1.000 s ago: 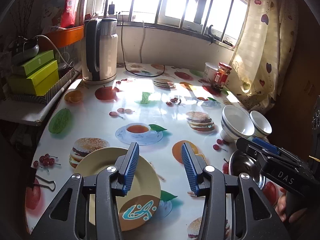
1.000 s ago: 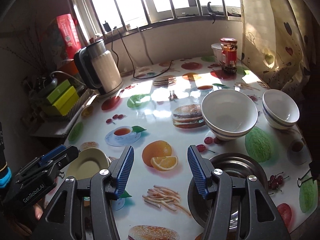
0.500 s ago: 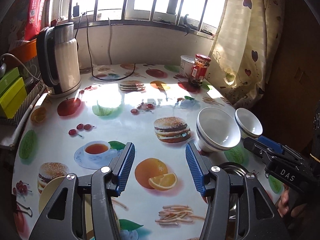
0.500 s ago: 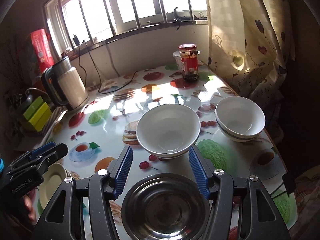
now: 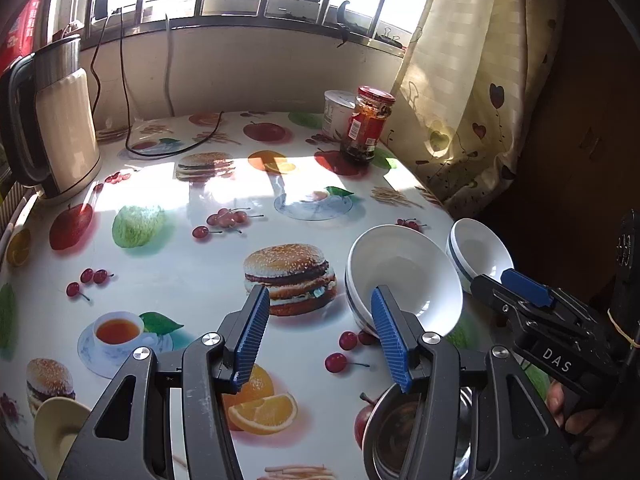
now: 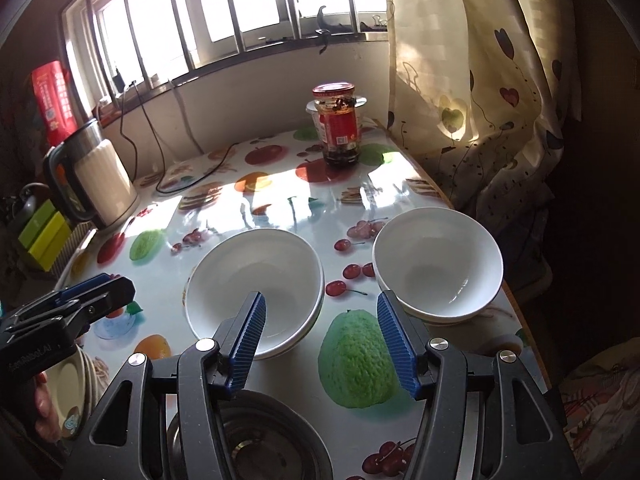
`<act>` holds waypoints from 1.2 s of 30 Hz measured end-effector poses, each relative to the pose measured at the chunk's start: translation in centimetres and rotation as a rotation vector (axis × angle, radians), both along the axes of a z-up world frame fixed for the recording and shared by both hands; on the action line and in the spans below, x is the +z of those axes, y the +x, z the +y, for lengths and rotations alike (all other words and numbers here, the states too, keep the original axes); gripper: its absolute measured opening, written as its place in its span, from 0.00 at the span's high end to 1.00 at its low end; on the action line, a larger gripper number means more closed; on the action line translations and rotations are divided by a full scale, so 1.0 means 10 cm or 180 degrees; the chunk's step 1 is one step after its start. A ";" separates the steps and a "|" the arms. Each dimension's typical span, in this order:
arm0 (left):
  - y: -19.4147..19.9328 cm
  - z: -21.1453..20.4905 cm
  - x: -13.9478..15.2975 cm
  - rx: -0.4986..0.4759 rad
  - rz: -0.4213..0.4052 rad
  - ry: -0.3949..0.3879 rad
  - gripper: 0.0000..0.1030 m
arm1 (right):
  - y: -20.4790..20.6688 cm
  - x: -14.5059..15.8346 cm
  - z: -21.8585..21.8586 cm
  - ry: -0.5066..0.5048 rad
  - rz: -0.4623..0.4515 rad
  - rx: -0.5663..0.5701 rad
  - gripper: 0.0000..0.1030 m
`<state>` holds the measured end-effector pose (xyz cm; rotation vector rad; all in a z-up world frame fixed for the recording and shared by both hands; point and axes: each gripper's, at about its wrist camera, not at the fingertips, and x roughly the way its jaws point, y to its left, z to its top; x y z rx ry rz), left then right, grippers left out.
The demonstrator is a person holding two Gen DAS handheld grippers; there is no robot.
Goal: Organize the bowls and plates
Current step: 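Move both tools to a white bowl and close on its rim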
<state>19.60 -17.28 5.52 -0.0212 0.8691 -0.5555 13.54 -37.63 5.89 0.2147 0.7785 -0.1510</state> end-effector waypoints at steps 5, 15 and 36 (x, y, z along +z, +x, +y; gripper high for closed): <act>0.11 -0.14 -0.10 -0.0048 0.0156 -0.0008 0.48 | 0.13 -0.08 -0.11 0.0041 0.0046 0.0056 0.44; 0.23 -0.32 -0.26 -0.0056 0.0351 0.0059 0.58 | 0.29 -0.25 -0.12 0.0095 0.0189 0.0215 0.61; 0.28 -0.50 -0.38 -0.0137 0.0409 0.0205 0.79 | 0.38 -0.35 -0.08 0.0217 0.0216 0.0305 0.86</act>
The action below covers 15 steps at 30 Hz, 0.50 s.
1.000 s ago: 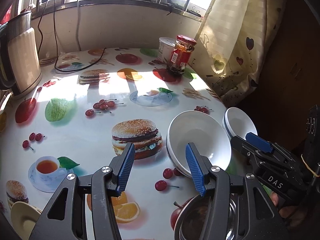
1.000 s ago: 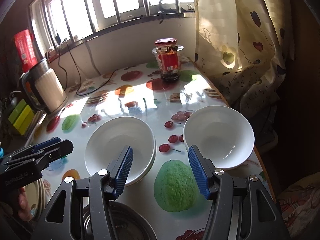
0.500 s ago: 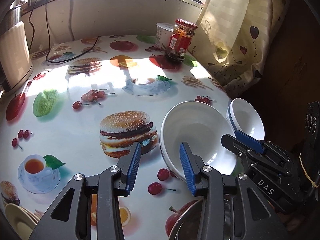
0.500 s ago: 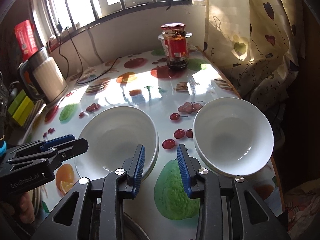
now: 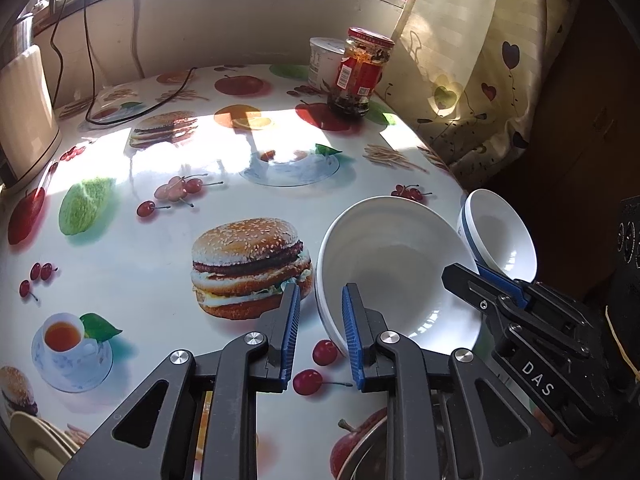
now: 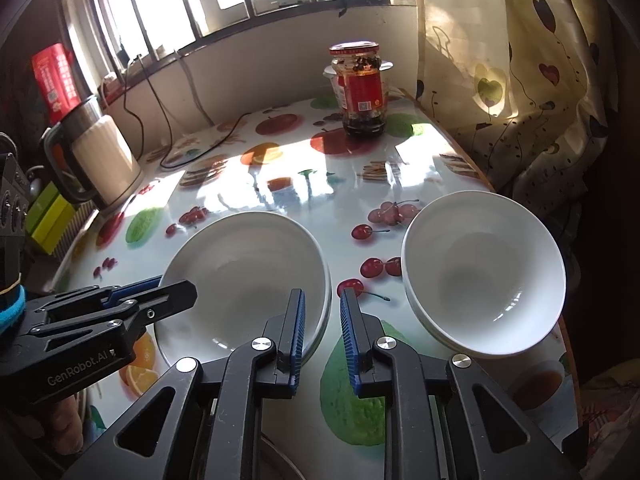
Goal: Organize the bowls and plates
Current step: 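Move both tools to a white bowl and close on its rim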
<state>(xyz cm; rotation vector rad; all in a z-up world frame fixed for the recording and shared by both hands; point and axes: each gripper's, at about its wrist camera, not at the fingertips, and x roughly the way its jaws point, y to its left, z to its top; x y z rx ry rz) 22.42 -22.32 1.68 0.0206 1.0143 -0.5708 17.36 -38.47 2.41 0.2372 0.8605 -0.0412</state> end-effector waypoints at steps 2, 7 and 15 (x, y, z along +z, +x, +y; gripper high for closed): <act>-0.01 -0.01 0.00 -0.0025 -0.0005 -0.0012 0.84 | 0.00 0.00 0.01 0.0005 -0.0006 -0.0013 0.87; -0.02 -0.03 0.01 -0.0027 -0.0035 0.0010 0.86 | 0.00 0.00 0.00 0.0025 0.0003 -0.0039 0.87; -0.02 -0.03 0.01 -0.0029 -0.0040 0.0012 0.86 | 0.00 0.00 -0.01 0.0036 0.0008 -0.0076 0.88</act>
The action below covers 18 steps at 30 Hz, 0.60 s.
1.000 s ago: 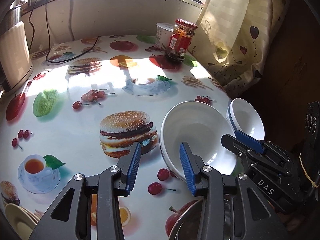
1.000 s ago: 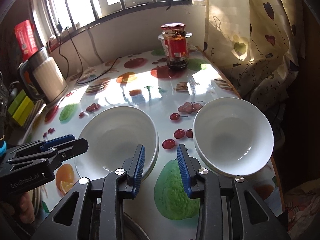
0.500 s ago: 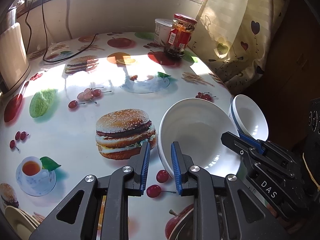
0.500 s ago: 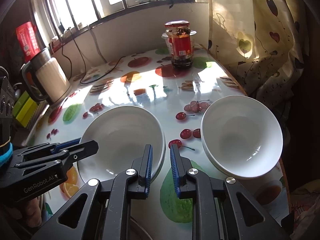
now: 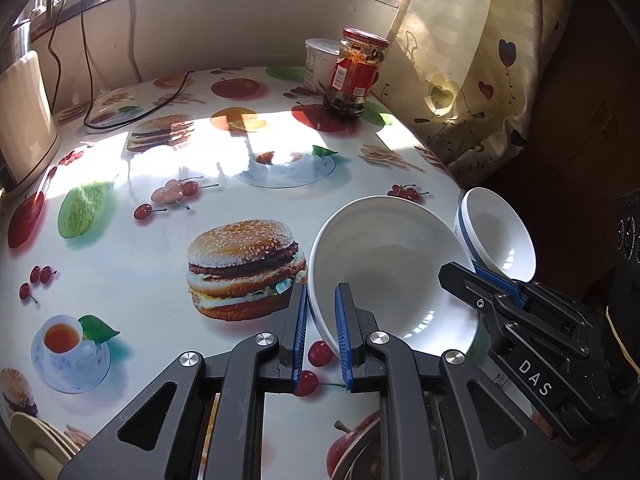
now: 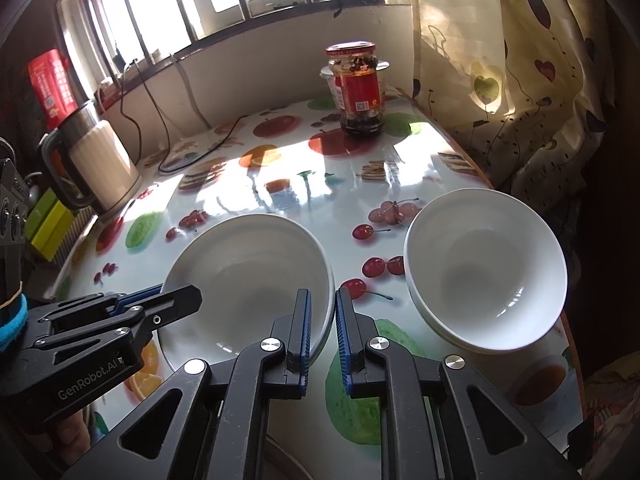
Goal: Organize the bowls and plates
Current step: 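Move both tools to a white bowl and close on its rim, then lift the white bowl off the table with both tools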
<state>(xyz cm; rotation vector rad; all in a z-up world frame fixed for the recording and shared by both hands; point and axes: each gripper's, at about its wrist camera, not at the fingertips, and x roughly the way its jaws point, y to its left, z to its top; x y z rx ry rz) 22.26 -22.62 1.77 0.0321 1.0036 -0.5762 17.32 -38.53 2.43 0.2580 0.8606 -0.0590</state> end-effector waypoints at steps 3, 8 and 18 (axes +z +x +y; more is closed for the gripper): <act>-0.01 0.00 0.00 0.0000 -0.0001 -0.0002 0.86 | 0.00 0.00 -0.01 0.0035 0.0003 -0.0010 0.88; 0.00 0.00 0.00 0.0000 -0.0009 0.0011 0.86 | -0.01 0.00 0.00 0.0031 -0.0002 -0.0028 0.88; 0.00 0.01 0.01 0.0000 -0.0003 0.0010 0.86 | 0.00 0.00 -0.01 0.0066 0.0001 -0.0069 0.88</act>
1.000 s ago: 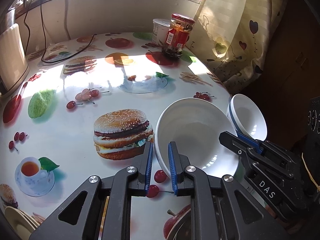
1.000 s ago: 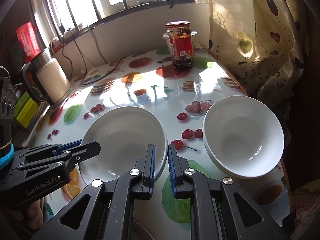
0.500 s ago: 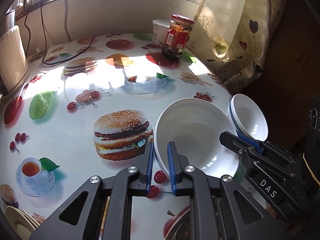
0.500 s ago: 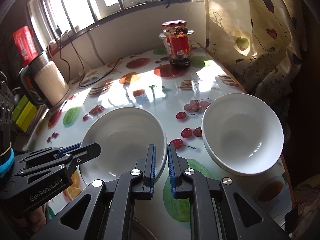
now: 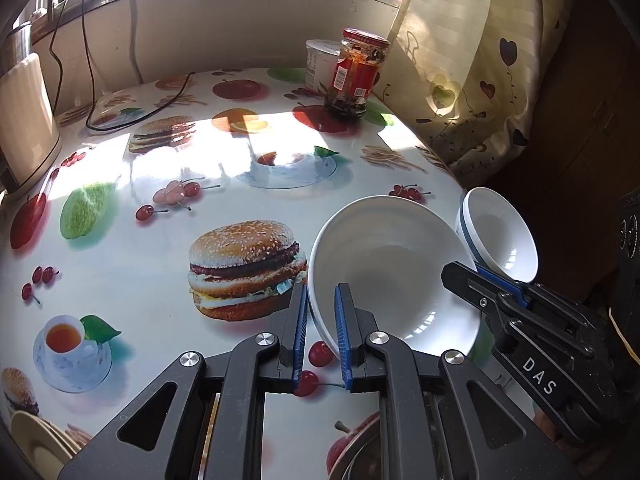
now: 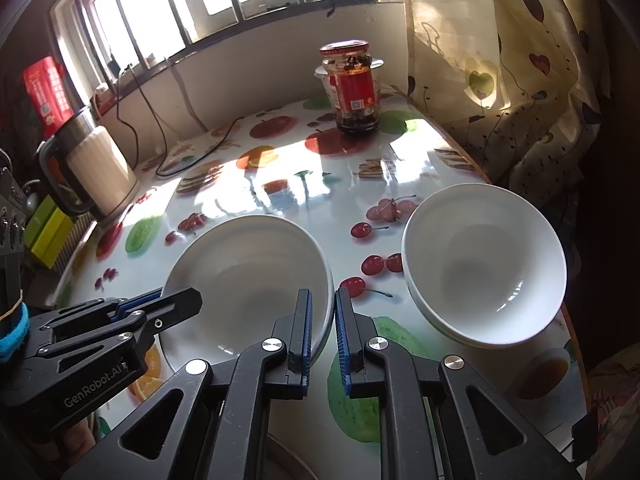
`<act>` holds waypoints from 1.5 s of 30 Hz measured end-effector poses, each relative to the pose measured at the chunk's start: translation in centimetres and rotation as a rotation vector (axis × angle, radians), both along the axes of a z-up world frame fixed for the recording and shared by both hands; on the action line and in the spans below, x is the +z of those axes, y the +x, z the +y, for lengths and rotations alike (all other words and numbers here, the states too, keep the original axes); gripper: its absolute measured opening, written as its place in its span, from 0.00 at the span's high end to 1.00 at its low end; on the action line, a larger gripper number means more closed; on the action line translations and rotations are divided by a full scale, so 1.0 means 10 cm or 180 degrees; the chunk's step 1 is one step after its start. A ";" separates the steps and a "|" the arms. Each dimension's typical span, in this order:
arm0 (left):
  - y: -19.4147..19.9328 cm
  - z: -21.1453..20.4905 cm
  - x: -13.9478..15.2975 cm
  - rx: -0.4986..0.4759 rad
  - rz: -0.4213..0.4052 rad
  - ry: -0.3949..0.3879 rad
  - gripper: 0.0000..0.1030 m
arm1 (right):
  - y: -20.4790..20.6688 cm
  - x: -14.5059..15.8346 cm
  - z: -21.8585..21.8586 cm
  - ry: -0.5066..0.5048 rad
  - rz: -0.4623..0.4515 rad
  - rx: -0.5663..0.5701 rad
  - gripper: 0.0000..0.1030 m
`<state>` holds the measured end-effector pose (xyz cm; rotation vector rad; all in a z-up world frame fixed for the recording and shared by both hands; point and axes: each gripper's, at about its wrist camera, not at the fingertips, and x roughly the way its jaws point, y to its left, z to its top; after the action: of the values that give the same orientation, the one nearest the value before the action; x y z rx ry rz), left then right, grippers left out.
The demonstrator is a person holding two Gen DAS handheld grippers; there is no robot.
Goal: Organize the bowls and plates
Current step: 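Lift the white bowl off the table with both tools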
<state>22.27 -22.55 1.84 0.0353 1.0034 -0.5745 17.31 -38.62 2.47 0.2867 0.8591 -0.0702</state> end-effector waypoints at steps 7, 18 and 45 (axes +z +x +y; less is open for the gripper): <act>0.00 0.03 0.03 0.0020 -0.0023 -0.0024 0.87 | -0.03 0.03 0.00 0.0015 -0.0012 -0.0010 0.89; -0.13 0.06 0.15 0.0019 -0.0112 -0.0051 0.87 | -0.18 0.17 0.05 0.0014 -0.0114 -0.0038 0.89; -0.60 0.26 0.41 -0.0076 -0.0248 -0.0176 0.87 | -0.77 0.52 0.28 -0.0057 -0.0290 -0.0080 0.89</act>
<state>16.30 -19.96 5.95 0.0207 0.9120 -0.6182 9.59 -35.86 7.64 0.2819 0.7642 -0.0875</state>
